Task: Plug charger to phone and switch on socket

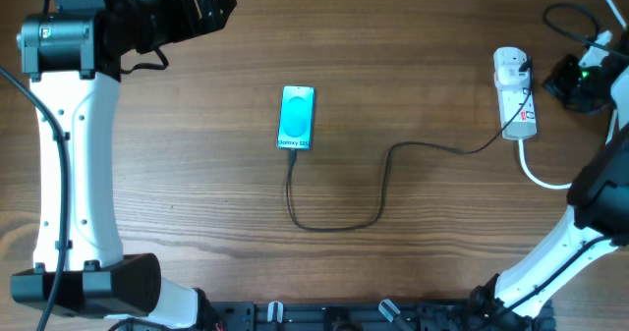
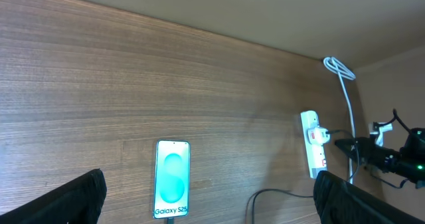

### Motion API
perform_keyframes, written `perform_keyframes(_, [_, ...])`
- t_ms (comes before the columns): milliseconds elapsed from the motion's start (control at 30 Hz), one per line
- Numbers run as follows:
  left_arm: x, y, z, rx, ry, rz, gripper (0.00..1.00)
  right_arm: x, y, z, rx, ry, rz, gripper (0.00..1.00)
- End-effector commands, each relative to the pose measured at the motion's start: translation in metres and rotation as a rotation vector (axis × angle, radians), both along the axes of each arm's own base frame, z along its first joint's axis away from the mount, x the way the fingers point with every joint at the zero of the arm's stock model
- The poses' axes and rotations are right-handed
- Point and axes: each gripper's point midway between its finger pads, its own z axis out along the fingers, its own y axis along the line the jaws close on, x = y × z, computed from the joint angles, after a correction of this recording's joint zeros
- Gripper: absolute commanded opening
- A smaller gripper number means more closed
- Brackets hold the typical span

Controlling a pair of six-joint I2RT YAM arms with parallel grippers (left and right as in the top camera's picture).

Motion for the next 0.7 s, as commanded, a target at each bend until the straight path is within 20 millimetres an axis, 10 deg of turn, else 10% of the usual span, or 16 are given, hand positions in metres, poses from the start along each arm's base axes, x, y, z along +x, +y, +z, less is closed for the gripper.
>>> perform_keyframes(0, [0.002, 0.002, -0.005, 0.010, 0.008, 0.005, 1.00, -0.003, 0.010, -0.017, 0.021, 0.017, 0.035, 0.05])
perform_keyframes(667, [0.002, 0.002, -0.005, 0.010, 0.008, 0.005, 1.00, 0.003, 0.040, -0.046, 0.043, 0.067, 0.100, 0.05])
